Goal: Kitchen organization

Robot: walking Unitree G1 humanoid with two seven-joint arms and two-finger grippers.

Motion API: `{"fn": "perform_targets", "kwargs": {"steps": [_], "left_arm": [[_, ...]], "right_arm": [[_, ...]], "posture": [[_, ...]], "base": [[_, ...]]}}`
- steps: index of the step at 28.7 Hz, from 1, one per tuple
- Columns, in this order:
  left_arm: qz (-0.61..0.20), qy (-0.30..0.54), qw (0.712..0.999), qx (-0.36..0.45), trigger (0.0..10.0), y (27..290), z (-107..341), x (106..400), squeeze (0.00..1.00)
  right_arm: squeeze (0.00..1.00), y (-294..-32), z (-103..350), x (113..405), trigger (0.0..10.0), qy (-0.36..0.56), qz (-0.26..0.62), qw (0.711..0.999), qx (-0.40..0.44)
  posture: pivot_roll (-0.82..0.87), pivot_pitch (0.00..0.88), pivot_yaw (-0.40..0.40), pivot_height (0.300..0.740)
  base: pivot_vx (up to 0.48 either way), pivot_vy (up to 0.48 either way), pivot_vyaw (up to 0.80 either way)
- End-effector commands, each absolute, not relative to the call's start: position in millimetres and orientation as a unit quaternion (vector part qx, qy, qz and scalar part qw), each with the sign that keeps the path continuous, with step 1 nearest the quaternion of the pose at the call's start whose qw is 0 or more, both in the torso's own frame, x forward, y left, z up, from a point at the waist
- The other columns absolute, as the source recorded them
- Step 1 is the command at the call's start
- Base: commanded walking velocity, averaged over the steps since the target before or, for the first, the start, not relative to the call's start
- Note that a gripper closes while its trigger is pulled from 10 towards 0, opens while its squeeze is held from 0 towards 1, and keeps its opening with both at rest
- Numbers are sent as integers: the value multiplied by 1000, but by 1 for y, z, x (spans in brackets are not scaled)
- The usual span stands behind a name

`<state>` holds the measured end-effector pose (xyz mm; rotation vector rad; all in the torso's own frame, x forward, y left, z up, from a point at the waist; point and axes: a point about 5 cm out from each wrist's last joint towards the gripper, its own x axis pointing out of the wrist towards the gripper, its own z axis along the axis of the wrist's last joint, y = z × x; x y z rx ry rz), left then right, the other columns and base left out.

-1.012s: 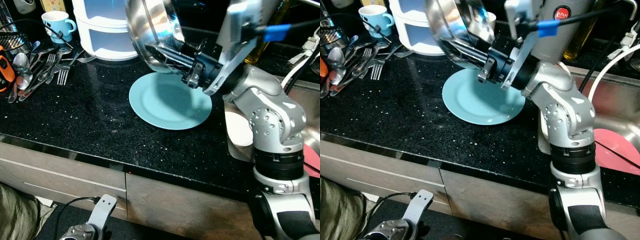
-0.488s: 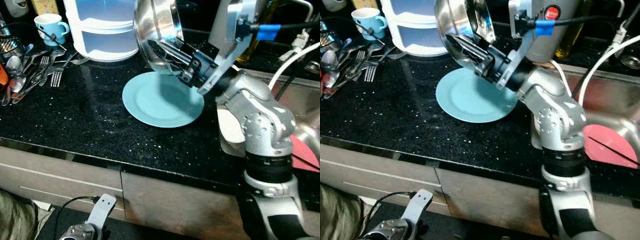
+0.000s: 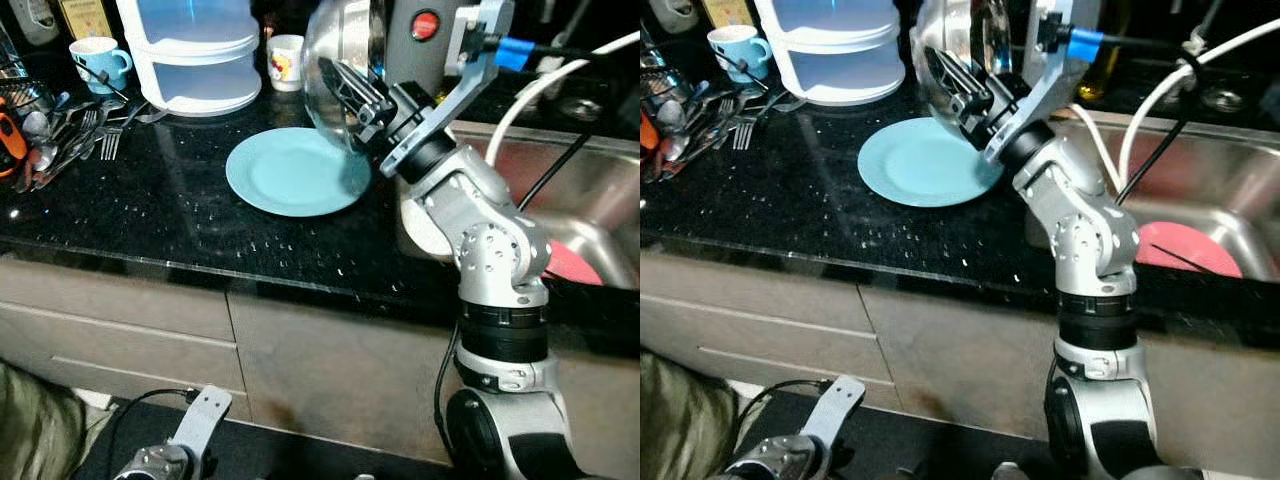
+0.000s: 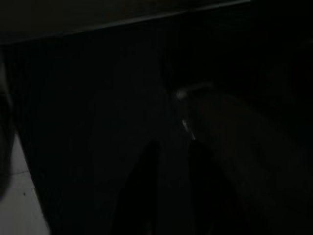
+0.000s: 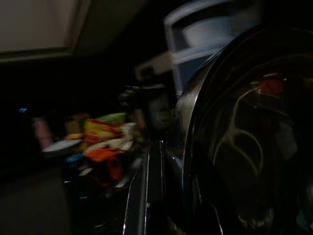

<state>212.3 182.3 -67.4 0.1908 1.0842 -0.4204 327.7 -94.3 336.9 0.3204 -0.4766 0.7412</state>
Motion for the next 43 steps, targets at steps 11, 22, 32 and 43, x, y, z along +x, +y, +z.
{"fn": "perform_targets", "kwargs": {"steps": [11, 22, 32, 43], "left_arm": [[-178, 515, 836, 70, 10000, 184, -71, 206, 0], [-182, 516, 834, 74, 10000, 183, -71, 206, 0], [-169, 509, 841, 75, 10000, 184, -71, 207, 0], [-174, 509, 840, 75, 10000, 183, -71, 208, 0]], "right_arm": [[0, -85, 331, 328, 10000, -230, 344, 902, 120], [0, -83, 328, 330, 10000, -229, 332, 910, 101], [0, -87, 325, 338, 10000, -215, 301, 925, 91], [0, -99, 328, 355, 10000, -212, 223, 950, 55]], "posture": [[34, 101, -36, 740], [34, 93, -38, 740], [33, 99, -38, 740], [36, 106, -42, 740]], "base": [[0, 0, 0], [0, -211, 0], [0, 0, -160], [0, 0, -614]]}}
